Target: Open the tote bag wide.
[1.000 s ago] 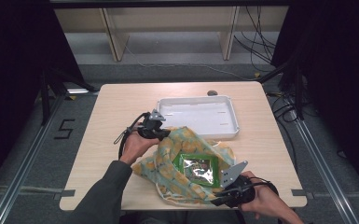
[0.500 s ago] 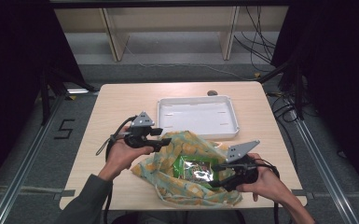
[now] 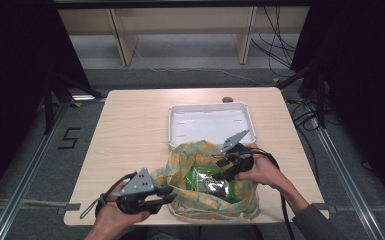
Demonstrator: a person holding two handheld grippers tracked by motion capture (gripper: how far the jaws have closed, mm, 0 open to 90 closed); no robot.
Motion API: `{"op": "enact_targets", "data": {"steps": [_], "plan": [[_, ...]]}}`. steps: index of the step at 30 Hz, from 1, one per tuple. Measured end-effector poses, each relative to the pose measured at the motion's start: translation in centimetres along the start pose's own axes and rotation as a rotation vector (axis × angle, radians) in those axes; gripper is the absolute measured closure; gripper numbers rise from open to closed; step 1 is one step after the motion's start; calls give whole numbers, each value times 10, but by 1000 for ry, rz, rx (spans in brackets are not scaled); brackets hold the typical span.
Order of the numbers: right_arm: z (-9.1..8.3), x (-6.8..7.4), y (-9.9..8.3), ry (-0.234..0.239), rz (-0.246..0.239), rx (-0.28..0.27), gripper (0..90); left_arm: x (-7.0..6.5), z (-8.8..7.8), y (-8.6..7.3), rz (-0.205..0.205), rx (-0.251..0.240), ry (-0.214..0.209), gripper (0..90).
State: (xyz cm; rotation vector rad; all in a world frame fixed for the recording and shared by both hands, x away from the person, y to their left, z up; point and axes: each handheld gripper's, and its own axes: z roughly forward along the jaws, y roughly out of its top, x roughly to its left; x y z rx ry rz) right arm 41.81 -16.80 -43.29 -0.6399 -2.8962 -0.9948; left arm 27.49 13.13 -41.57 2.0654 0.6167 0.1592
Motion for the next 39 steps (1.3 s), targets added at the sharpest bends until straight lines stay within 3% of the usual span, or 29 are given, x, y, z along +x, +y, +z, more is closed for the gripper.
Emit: {"op": "enact_targets", "data": {"steps": [1,3,4,5,7,8,10,12,14,16,18,21,22,24,26,27,28,31,33,35,36,39], "plan": [[3,-2,1,9,13,11,454,-1,6,-5,21,19,-9,783],[8,-8,3,12,7,23,456,-4,13,-12,3,30,2,820],[12,-10,4,23,7,28,456,-4,29,-20,-2,61,-11,834],[12,-10,4,23,7,28,456,-4,29,-20,-2,61,-11,850],[21,-15,4,38,-21,54,451,-4,49,-25,0,79,-4,868],[23,-15,4,53,-10,62,448,-4,49,-25,0,79,-4,874],[24,-16,4,49,5,72,446,-4,66,-27,-6,77,11,880],[27,-20,2,34,-23,57,444,-4,74,-27,-13,83,19,890],[31,-23,1,61,-19,54,442,-3,82,-27,-30,81,1,896],[34,-25,-2,44,10,41,426,-4,89,-28,-23,90,3,897],[36,-28,-3,66,7,41,420,-4,92,-29,-8,97,8,897],[39,-31,-5,42,17,45,398,-6,103,-31,3,101,13,896],[41,-31,-5,33,26,40,392,-6,109,-32,32,93,3,896],[43,-33,-6,59,22,50,382,-7,112,-32,12,98,14,896],[44,-34,-6,60,11,52,379,-5,118,-31,28,113,20,896],[46,-32,-5,67,55,44,377,-6,123,-30,13,103,30,896],[47,-34,-5,82,57,38,377,-5,124,-29,31,107,24,896],[49,-35,-6,76,61,34,377,-7,128,-30,-1,107,26,896],[53,-35,-7,86,100,60,376,-6,132,-28,8,104,4,896],[55,-36,-7,104,90,42,375,-4,134,-27,15,96,-6,896],[55,-34,-7,93,108,44,375,-3,135,-25,16,105,-3,896],[57,-36,-8,100,107,48,375,-4,139,-23,-15,96,-4,896]]}}
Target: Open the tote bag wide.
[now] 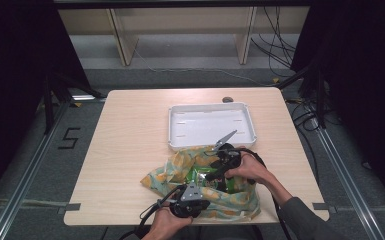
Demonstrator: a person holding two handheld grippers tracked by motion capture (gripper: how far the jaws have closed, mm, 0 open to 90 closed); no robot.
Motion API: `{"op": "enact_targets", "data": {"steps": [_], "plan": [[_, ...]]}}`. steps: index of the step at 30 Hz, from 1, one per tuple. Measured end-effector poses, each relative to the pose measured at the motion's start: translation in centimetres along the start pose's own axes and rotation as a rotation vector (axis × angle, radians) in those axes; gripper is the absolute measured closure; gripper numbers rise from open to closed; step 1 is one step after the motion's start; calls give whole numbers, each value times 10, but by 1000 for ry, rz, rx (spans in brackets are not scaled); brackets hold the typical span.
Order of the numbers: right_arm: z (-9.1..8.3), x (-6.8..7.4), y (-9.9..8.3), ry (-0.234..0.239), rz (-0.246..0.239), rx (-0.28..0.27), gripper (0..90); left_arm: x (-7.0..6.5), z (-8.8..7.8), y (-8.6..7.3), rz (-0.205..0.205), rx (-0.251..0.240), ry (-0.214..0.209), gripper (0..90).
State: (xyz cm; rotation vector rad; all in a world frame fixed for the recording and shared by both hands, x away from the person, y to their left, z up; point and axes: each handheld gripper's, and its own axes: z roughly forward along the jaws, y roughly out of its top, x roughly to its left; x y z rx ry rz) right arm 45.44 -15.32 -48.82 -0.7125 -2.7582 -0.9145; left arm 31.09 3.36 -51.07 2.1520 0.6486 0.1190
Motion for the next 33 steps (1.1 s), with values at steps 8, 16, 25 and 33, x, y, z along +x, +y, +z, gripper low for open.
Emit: {"op": "enact_targets", "data": {"steps": [8,16,25,33], "plan": [[6,1,2,23,28,20,372,6,4,3,6,-8,20,897],[4,1,2,46,68,19,392,6,5,3,-5,-5,19,898],[-4,5,5,89,63,12,422,7,5,3,38,17,24,898],[-7,12,7,91,48,7,472,7,6,2,28,12,25,898]]}}
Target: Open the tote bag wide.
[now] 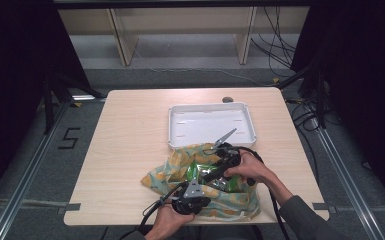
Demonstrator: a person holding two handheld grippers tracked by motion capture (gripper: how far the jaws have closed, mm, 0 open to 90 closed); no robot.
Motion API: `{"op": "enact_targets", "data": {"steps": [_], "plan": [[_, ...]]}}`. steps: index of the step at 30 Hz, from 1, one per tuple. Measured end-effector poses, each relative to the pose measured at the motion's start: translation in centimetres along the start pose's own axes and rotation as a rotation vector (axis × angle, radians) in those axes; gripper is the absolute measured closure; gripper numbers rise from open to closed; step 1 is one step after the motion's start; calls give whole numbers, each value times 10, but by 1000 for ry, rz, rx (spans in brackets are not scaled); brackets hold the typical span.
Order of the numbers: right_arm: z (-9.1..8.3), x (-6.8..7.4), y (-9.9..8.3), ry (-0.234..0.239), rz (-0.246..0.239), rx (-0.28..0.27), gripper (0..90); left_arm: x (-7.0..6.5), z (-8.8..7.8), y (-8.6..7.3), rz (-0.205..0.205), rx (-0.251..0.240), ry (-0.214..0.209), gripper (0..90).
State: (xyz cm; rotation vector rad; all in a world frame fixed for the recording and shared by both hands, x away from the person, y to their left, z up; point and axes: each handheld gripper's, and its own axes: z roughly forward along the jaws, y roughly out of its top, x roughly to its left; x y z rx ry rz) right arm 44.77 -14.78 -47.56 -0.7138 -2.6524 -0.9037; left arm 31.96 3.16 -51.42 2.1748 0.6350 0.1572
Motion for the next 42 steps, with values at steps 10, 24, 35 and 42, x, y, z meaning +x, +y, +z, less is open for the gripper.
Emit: {"op": "enact_targets", "data": {"steps": [10,24,35,42], "plan": [[-18,8,3,17,-4,-26,612,-1,0,-1,-8,13,-4,898],[-26,14,3,70,-37,-21,744,-1,-1,0,-22,-9,6,898],[-41,19,4,38,-77,-58,750,-13,-25,3,-26,16,-22,664],[-51,22,6,16,-86,-98,751,-19,-50,2,-37,42,-34,522]]}}
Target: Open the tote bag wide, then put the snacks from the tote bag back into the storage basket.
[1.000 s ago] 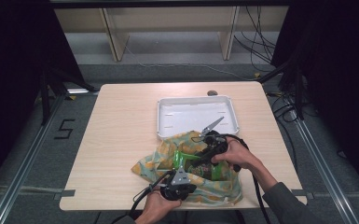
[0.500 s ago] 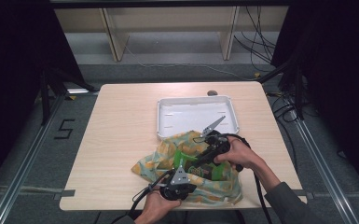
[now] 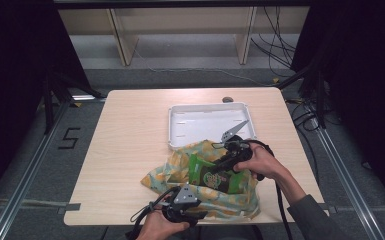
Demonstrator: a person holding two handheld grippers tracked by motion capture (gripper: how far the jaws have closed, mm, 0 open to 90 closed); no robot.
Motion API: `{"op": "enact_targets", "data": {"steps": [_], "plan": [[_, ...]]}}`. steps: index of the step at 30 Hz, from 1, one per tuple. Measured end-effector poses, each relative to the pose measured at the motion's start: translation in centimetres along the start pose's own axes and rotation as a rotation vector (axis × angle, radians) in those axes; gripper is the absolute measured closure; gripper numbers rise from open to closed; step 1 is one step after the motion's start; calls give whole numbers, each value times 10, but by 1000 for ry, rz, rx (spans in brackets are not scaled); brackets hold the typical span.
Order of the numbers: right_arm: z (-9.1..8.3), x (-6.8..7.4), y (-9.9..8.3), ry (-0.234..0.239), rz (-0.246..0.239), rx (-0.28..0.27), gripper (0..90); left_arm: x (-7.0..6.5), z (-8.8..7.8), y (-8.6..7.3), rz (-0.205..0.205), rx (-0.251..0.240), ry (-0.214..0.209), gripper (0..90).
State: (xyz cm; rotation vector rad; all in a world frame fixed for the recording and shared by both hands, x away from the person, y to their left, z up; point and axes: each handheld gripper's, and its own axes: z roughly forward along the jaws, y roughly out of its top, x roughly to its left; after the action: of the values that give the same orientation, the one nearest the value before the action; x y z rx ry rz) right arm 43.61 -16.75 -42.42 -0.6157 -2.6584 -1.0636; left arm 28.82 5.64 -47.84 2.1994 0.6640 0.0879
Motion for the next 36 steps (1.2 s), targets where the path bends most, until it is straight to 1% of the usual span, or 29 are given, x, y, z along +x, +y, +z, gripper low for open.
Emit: {"op": "enact_targets", "data": {"steps": [1,2,3,4,5,6,7,8,11,12,13,14,15,18,19,20,21,22,23,24,26,27,28,29,31,32,33,34,36], "plan": [[-2,0,1,-6,-9,-10,751,1,-9,-2,20,26,2,504],[-5,1,2,-8,-9,-9,751,1,-9,-2,20,26,2,496],[-5,1,2,0,-12,-16,750,0,-17,-5,21,31,10,485],[-6,1,2,-5,-13,-19,751,-1,-20,-7,5,25,5,473],[-6,1,2,-5,-13,-19,751,-1,-20,-7,5,25,5,463],[-9,1,2,-20,-15,-24,751,1,-29,-10,22,38,27,450],[-9,2,2,-17,-3,-34,750,2,-32,-12,17,37,36,434],[-11,1,2,-17,-20,-32,750,4,-36,-14,19,37,52,421],[-14,1,2,-32,-11,-35,751,8,-44,-16,22,18,66,396],[-16,1,3,-32,-16,-44,751,11,-50,-19,-10,3,92,385],[-16,1,3,-32,-16,-44,751,11,-50,-19,-10,3,92,380],[-20,1,3,-45,-17,-50,751,15,-57,-23,-26,-12,117,375],[-20,1,3,-45,-17,-50,751,15,-57,-23,-26,-12,117,368],[-24,2,4,-48,-13,-63,751,21,-67,-28,-45,-27,148,359],[-26,2,4,-53,-7,-76,750,24,-75,-31,-54,-34,175,357],[-28,2,5,-52,-12,-76,750,26,-79,-32,-57,-34,185,352],[-29,2,4,-70,-4,-90,750,28,-83,-33,-41,-40,203,345],[-32,1,5,-70,-4,-81,750,30,-86,-34,-67,-51,213,340],[-31,2,4,-66,8,-94,750,30,-86,-34,-67,-51,213,337],[-34,1,4,-73,-4,-89,750,34,-90,-37,-90,-62,233,333],[-36,1,4,-73,-1,-94,750,37,-92,-38,-99,-70,243,320],[-36,0,4,-73,-8,-102,750,40,-96,-39,-107,-69,268,313],[-36,1,4,-73,2,-114,750,43,-98,-39,-94,-72,271,308],[-38,0,4,-73,-9,-103,750,43,-98,-39,-126,-82,277,287],[-40,1,4,-75,4,-109,750,45,-99,-39,-136,-95,284,280],[-42,1,4,-80,-1,-114,750,51,-102,-40,-120,-86,307,278],[-42,1,4,-80,-1,-114,750,51,-102,-40,-120,-86,307,275],[-44,2,4,-79,6,-117,750,52,-103,-41,-138,-79,317,270],[-47,2,4,-94,-3,-131,750,56,-104,-43,-139,-87,318,269]]}}
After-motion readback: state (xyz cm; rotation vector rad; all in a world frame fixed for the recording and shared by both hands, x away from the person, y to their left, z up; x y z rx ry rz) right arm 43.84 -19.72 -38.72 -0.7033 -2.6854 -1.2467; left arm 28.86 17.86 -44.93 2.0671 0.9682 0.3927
